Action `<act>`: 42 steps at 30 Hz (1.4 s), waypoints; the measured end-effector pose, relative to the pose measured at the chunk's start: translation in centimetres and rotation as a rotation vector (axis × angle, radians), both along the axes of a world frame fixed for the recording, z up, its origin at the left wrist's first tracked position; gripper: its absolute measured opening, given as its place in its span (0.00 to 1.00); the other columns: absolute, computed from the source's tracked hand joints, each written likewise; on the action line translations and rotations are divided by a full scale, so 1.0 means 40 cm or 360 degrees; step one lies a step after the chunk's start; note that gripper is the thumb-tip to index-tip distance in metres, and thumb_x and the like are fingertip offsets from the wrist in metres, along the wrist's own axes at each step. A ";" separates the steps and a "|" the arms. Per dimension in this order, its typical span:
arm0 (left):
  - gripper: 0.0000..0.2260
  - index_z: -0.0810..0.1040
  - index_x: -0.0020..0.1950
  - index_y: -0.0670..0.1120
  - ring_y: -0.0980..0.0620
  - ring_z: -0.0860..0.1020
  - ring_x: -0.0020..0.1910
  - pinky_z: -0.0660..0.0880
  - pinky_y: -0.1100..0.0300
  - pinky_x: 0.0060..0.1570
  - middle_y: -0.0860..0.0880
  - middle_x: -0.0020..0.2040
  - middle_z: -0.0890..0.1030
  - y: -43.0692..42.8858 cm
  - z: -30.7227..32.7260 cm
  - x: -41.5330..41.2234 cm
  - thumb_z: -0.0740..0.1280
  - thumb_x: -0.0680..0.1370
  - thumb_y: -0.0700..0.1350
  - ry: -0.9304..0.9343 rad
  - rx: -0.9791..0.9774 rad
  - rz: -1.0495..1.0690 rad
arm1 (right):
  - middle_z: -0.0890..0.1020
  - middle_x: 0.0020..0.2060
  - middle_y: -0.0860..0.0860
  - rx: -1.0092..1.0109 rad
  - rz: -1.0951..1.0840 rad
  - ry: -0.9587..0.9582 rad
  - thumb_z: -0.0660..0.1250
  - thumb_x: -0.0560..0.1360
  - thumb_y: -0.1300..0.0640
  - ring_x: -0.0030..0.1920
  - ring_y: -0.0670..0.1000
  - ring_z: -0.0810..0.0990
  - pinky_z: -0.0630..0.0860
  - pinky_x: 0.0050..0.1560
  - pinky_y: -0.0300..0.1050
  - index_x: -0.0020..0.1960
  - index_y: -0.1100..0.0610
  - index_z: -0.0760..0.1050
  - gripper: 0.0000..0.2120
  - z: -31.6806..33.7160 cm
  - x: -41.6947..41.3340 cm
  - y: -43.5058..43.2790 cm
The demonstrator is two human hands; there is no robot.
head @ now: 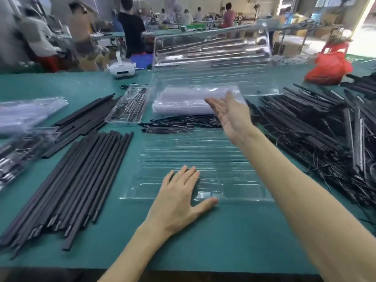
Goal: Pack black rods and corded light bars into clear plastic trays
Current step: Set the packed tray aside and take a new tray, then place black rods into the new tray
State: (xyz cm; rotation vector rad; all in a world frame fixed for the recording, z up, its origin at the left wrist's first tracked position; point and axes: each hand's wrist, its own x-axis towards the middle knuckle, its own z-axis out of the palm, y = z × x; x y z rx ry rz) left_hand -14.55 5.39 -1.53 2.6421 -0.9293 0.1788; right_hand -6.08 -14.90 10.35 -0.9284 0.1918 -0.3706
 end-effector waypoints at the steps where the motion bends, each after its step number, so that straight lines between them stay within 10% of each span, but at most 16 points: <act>1: 0.44 0.60 0.81 0.51 0.60 0.48 0.80 0.45 0.53 0.80 0.56 0.81 0.58 0.000 0.001 0.001 0.46 0.74 0.78 -0.0001 -0.0001 0.0000 | 0.83 0.55 0.63 -0.0079 0.0062 0.0061 0.58 0.85 0.52 0.54 0.55 0.85 0.78 0.63 0.47 0.69 0.68 0.65 0.22 -0.001 0.024 0.007; 7: 0.44 0.63 0.80 0.51 0.58 0.51 0.80 0.46 0.54 0.79 0.56 0.80 0.61 -0.002 0.003 0.010 0.47 0.73 0.78 -0.0026 -0.0023 0.0016 | 0.83 0.54 0.64 -0.0475 0.0327 0.0277 0.61 0.84 0.60 0.52 0.56 0.86 0.80 0.60 0.48 0.53 0.66 0.74 0.09 -0.149 0.032 0.071; 13: 0.42 0.65 0.78 0.50 0.58 0.53 0.80 0.48 0.54 0.79 0.55 0.79 0.63 -0.003 0.006 0.009 0.51 0.74 0.76 -0.0042 -0.0013 0.0010 | 0.85 0.49 0.60 -0.0891 0.0268 0.0283 0.61 0.83 0.62 0.46 0.55 0.87 0.84 0.48 0.47 0.62 0.66 0.74 0.11 -0.236 -0.054 0.062; 24: 0.43 0.63 0.79 0.50 0.58 0.53 0.80 0.49 0.53 0.79 0.55 0.80 0.62 -0.004 0.011 0.005 0.52 0.73 0.76 -0.0022 0.0020 -0.0002 | 0.76 0.65 0.46 -0.2716 0.0181 0.0114 0.61 0.83 0.55 0.66 0.47 0.73 0.70 0.66 0.42 0.64 0.57 0.77 0.13 -0.274 -0.265 0.035; 29: 0.34 0.70 0.75 0.48 0.56 0.60 0.78 0.55 0.52 0.78 0.54 0.77 0.68 0.005 0.032 0.000 0.56 0.78 0.69 0.0205 -0.0198 -0.0041 | 0.73 0.68 0.40 -0.2734 0.0076 0.0242 0.57 0.84 0.51 0.67 0.43 0.71 0.71 0.61 0.42 0.67 0.52 0.76 0.15 -0.282 -0.286 0.050; 34: 0.09 0.82 0.60 0.48 0.55 0.78 0.55 0.75 0.55 0.60 0.53 0.56 0.82 0.045 0.061 0.021 0.65 0.82 0.48 0.0183 -0.0669 0.0236 | 0.73 0.68 0.39 -0.2795 0.0043 0.0228 0.56 0.84 0.51 0.67 0.43 0.72 0.71 0.60 0.42 0.67 0.51 0.75 0.16 -0.287 -0.296 0.051; 42: 0.12 0.74 0.63 0.38 0.39 0.71 0.62 0.70 0.48 0.60 0.38 0.62 0.74 0.234 0.106 0.142 0.62 0.81 0.40 -0.0093 0.0144 0.1216 | 0.75 0.67 0.42 -0.2852 0.0006 0.0193 0.57 0.84 0.55 0.65 0.44 0.74 0.70 0.62 0.40 0.67 0.54 0.76 0.16 -0.292 -0.310 0.064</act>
